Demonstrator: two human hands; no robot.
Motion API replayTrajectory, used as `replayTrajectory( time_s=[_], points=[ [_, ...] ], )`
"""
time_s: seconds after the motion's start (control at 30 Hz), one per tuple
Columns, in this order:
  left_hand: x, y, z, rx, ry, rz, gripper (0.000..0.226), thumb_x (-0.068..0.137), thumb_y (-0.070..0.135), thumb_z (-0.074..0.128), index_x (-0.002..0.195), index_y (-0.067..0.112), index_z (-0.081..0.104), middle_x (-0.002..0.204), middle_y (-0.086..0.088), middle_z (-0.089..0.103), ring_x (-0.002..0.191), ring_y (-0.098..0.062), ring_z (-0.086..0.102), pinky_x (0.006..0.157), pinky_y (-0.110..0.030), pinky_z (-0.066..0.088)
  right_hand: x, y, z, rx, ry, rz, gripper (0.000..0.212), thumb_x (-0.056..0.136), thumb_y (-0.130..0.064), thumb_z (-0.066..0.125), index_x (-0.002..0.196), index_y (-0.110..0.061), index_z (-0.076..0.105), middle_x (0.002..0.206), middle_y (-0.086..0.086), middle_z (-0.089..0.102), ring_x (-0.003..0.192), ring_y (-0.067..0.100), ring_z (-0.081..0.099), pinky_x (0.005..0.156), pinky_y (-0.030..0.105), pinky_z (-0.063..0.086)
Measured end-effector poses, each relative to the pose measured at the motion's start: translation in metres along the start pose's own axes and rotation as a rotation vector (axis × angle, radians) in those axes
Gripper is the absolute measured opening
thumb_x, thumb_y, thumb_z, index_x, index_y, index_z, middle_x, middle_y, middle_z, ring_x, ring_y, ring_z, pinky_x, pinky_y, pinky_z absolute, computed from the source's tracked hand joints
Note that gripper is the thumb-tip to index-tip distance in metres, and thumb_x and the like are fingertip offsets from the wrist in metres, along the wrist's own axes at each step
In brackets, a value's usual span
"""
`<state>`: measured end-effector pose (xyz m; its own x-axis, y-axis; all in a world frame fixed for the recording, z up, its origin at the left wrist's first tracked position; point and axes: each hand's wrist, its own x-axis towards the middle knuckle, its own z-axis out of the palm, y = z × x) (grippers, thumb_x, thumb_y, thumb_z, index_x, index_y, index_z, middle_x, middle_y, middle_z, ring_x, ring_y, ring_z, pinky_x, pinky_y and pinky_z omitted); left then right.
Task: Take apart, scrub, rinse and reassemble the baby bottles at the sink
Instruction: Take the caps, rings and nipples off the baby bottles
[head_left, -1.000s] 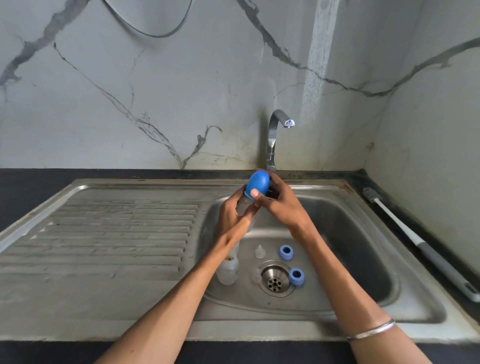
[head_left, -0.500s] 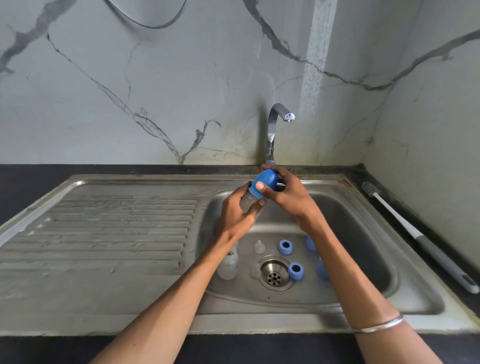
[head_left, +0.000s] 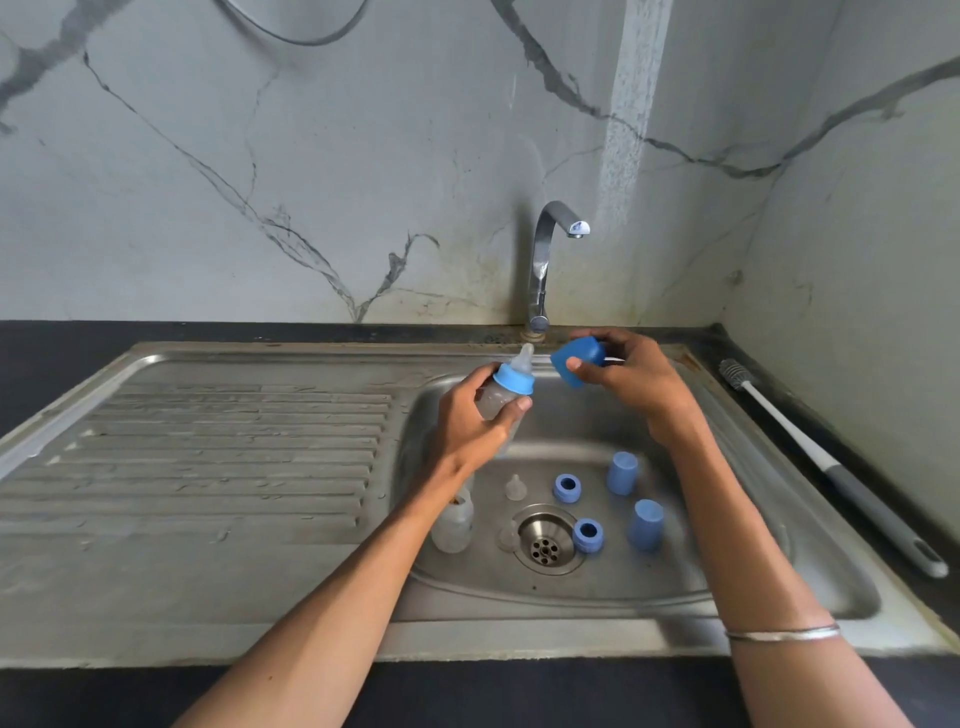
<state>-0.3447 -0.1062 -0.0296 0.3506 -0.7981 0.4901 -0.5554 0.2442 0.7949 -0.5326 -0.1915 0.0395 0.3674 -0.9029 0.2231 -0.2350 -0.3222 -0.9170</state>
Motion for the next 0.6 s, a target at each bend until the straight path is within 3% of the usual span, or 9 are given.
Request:
replayTrajectory(
  time_s=[0.07,0.17,0.3,0.4,0.6],
  points=[
    [-0.001,0.000,0.001,-0.014,-0.017,-0.003,0.040,0.080,0.029,0.082,0.116,0.020,0.067,0.101,0.010,0.072,0.092,-0.005,0.067,0.081,-0.022,0.054,0.000,0.009,-0.011,-0.185,-0.080,0.074,0.039,0.080,-0.017,0.082,0.117,-0.023,0.070,0.109,-0.001,0.069,0.098,0.013,0.064,0.082,0.022,0.050],
    [-0.003,0.003,0.002,-0.016,-0.056,0.002,0.045,0.077,0.028,0.084,0.117,0.018,0.066,0.100,0.009,0.072,0.091,-0.007,0.068,0.079,-0.014,0.053,-0.004,0.030,-0.022,-0.578,-0.221,0.120,0.043,0.073,-0.019,0.086,0.112,-0.028,0.071,0.112,-0.003,0.069,0.103,0.013,0.062,0.093,0.029,0.048],
    [-0.002,-0.004,0.008,-0.065,-0.060,-0.008,0.052,0.069,0.039,0.084,0.115,0.022,0.065,0.103,0.005,0.073,0.093,-0.011,0.070,0.084,-0.038,0.059,-0.022,0.063,-0.025,-0.975,-0.462,0.232,0.045,0.072,-0.021,0.086,0.112,-0.032,0.069,0.112,-0.011,0.063,0.096,0.012,0.059,0.082,0.024,0.043],
    [-0.003,-0.006,0.009,-0.057,-0.059,-0.009,0.053,0.068,0.040,0.084,0.114,0.024,0.065,0.104,0.008,0.073,0.093,-0.009,0.070,0.084,-0.038,0.059,-0.034,0.081,-0.029,-1.149,-0.576,0.301,0.047,0.071,-0.021,0.087,0.113,-0.034,0.068,0.112,-0.010,0.060,0.097,0.013,0.058,0.078,0.023,0.044],
    [-0.002,-0.009,0.009,-0.070,-0.086,0.003,0.052,0.070,0.036,0.087,0.116,0.026,0.064,0.105,0.011,0.070,0.095,-0.006,0.068,0.085,-0.037,0.059,-0.041,0.087,-0.031,-1.265,-0.663,0.395,0.044,0.062,-0.029,0.093,0.092,-0.040,0.063,0.107,-0.006,0.064,0.082,0.012,0.067,0.060,0.018,0.048]
  ],
)
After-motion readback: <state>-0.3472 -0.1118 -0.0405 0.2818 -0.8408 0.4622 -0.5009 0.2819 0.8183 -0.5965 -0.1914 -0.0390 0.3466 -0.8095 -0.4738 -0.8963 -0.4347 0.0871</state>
